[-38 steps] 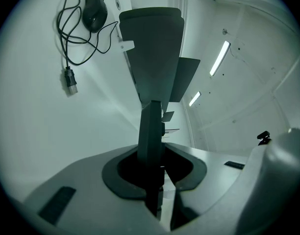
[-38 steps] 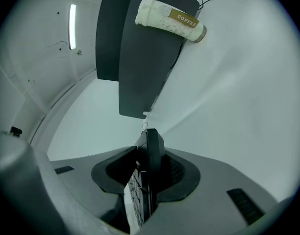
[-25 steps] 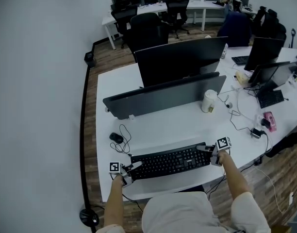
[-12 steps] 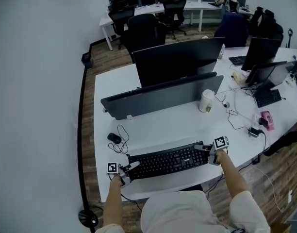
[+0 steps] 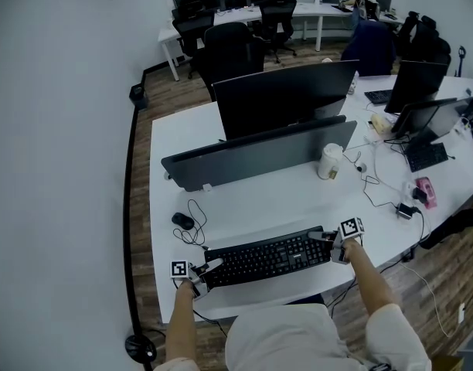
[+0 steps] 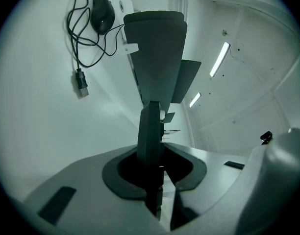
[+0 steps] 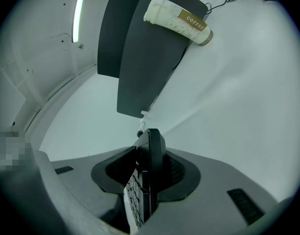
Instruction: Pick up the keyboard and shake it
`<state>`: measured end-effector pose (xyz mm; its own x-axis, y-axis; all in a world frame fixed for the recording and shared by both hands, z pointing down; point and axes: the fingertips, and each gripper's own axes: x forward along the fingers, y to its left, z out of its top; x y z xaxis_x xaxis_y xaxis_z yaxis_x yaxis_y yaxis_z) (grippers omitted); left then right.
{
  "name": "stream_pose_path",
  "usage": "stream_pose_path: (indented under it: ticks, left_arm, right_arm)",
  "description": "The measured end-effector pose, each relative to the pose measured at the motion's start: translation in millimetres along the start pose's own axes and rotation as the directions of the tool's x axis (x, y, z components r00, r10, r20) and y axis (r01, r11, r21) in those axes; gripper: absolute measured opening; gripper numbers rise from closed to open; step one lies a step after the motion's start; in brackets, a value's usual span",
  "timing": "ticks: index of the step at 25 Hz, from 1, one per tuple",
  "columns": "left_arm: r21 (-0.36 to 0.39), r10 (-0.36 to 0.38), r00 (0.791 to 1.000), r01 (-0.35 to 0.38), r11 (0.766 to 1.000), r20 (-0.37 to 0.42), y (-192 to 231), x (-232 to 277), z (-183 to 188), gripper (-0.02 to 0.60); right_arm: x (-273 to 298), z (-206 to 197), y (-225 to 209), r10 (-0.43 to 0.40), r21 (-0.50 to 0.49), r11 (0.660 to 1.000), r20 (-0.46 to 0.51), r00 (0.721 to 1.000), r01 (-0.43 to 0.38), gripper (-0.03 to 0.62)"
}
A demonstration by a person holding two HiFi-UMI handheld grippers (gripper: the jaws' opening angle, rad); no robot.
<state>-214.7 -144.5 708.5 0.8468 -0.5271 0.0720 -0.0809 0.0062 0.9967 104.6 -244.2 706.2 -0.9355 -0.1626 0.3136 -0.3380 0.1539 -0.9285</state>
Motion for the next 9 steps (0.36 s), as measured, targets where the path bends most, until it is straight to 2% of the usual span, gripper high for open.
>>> stream_pose_path:
  ticks: [5, 9]
  left_arm:
    - [0.000, 0.005, 1.000, -0.005, 1.000, 0.005, 9, -3, -2, 0.112]
    - [-0.001, 0.009, 1.000, -0.009, 1.000, 0.016, 15, -3, 0, 0.112]
  right_arm:
    - [2, -3, -4, -0.026, 0.011, 1.000, -0.008, 1.000, 0.026, 0.161]
    - [5, 3, -3, -0.015, -0.014, 1.000, -0.013, 1.000, 0.015, 0.163]
